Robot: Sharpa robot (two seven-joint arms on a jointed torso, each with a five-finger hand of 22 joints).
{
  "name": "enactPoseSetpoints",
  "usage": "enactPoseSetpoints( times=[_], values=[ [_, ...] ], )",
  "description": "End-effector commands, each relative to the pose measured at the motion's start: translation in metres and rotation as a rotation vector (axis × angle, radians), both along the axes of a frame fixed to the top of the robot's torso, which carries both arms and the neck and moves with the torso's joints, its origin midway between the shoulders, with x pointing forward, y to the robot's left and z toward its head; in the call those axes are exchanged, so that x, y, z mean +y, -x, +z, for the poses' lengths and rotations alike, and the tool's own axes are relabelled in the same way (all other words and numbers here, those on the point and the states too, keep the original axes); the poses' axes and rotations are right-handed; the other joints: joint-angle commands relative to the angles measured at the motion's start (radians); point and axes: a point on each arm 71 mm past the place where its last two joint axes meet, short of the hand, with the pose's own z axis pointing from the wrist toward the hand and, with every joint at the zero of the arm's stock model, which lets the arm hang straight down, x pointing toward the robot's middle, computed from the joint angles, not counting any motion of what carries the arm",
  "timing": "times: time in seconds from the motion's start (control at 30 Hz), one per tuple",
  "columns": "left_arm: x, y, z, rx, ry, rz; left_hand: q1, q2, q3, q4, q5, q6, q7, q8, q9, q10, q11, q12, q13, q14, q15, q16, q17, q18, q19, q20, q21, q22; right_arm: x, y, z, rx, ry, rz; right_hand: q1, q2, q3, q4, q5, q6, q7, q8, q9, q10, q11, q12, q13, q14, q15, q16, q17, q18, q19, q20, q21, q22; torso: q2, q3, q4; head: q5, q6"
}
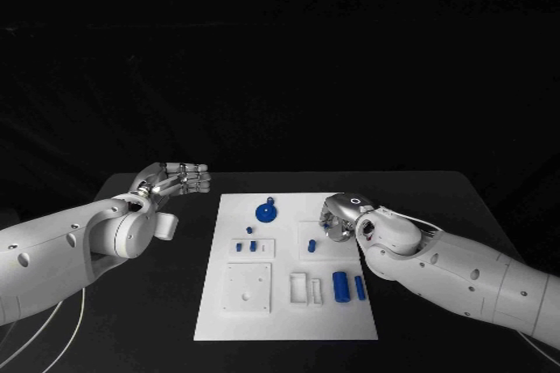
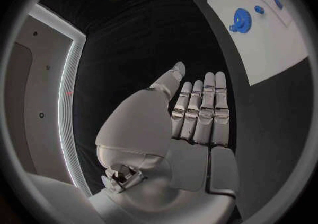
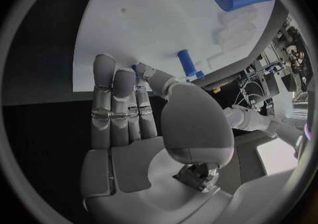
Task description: Assemble the parts on the task board
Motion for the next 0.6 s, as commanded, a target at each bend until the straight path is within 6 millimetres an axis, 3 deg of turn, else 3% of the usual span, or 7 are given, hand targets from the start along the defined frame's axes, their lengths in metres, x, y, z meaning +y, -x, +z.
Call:
enactPoseSetpoints(
  times=[0.03,0.4,0.6],
  values=[
    [-0.001,-0.001,0.002,-0.006,0.011,-0.012,0.001,0.008,-0.005,0.002,0.0,0.0,0.004,0.004,0.001,-0.003,0.0,0.002,0.0,0.008,-0.002,-0.003,0.001,0.006,0.009,0.0,0.005,-0.001,0.0,0.0,0.009,-0.047,-0.02,0.005,0.003,0.004,0.006,0.002,-0.005,0.006,-0.001,0.004,0.001,0.031,-0.023,0.003,0.001,0.002,-0.006,0.006,0.0,0.015,0.021,-0.007,-0.001,0.002,-0.001,0.0001,-0.0026,0.002,0.002],
    [0.002,-0.001,0.002,-0.005,0.009,-0.005,0.002,0.01,-0.007,0.001,0.001,-0.001,0.004,0.004,0.001,-0.004,0.001,0.002,0.0,0.008,-0.002,-0.003,0.001,0.006,0.008,-0.001,0.006,0.001,-0.008,-0.005,0.039,-0.084,-0.152,-0.013,0.006,0.001,0.007,0.012,-0.005,0.006,-0.001,0.003,0.001,0.032,-0.024,0.003,0.001,0.002,-0.007,0.007,0.0,0.015,0.024,-0.008,-0.009,0.012,-0.001,0.0004,-0.0026,0.004,0.011],
    [0.003,-0.002,0.001,-0.003,-0.002,0.001,0.002,0.01,-0.007,0.001,0.001,-0.001,0.004,0.004,0.001,-0.004,0.001,0.002,0.0,0.008,-0.002,-0.003,0.001,0.006,0.008,-0.001,0.006,0.001,-0.005,-0.002,0.054,-0.081,-0.272,0.008,0.007,0.005,-0.006,0.011,0.01,0.004,-0.001,0.003,0.001,0.031,-0.024,0.003,0.001,0.002,-0.007,0.006,0.0,0.016,0.028,-0.007,-0.018,0.015,-0.003,-0.0023,-0.0035,0.009,0.011]
  ],
)
